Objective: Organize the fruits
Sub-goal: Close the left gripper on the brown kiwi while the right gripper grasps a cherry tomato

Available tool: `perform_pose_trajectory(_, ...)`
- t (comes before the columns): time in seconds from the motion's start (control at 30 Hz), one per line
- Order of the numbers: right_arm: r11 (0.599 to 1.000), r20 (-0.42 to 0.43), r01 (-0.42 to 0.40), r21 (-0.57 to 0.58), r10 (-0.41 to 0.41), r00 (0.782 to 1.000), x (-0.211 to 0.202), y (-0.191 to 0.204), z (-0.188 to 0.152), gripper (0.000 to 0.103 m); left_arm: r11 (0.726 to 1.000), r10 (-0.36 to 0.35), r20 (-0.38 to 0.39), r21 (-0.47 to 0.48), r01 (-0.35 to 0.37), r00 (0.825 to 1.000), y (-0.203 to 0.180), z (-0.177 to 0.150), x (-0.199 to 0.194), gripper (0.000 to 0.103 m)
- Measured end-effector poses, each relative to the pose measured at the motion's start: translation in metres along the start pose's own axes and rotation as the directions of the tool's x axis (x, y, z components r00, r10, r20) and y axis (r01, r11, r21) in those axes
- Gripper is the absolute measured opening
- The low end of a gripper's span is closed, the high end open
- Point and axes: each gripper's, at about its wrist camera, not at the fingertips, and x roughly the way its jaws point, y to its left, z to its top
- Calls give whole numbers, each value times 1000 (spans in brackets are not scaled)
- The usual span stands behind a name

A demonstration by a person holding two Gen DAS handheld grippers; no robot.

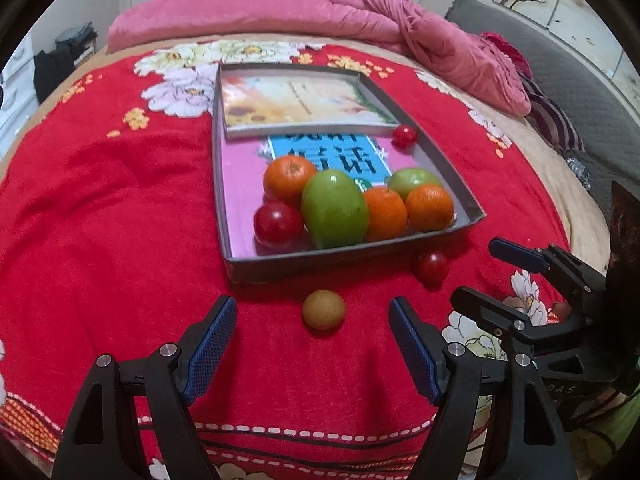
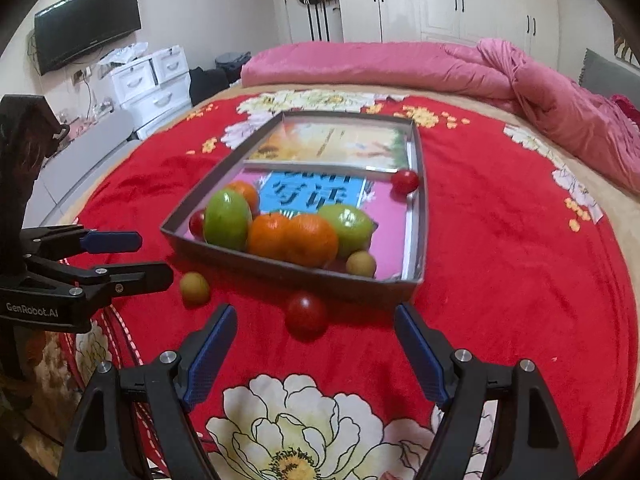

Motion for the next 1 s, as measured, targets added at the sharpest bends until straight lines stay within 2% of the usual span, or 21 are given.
perform_pose_trajectory(0.13,1000,-22,2,2,-2,1000,11,0,-1,78,1000,-3,-31,-3,3,1000,0,-2,12,80)
perform_pose_trajectory(0.3,1000,-48,1,-9,-1,999,26,2,0,66,1000,-13,-47,1,13,999,-2,-4,20,75)
perform_pose_trajectory(0.4,1000,-62,1,-17,-2,998,36,4,0,54,1000,-13,-46,12,14,999,-5,-4,22,73)
perform_pose_trajectory(0.43,1000,-74,2,-21,-4,997,40,5,-1,45,1000,-15,-44,17,15,999,-6,-3,23,73)
perform_pose_trajectory(0.53,999,-81,-14,-41,10,997,45,8,-3,31,999,-5,-47,32,7,999,-8,-3,27,56)
perform_pose_trajectory(0.6,998,-77,-26,-61,21,997,43,11,-4,30,999,5,-51,42,-3,999,-10,-2,31,54)
perform_pose_trajectory(0.8,996,-54,-78,-37,76,996,26,10,-4,30,999,17,-44,47,-15,999,-12,1,35,29)
perform_pose_trajectory(1.0,994,-22,-107,-13,106,994,6,5,-4,30,998,-53,-7,36,54,999,-12,3,15,29)
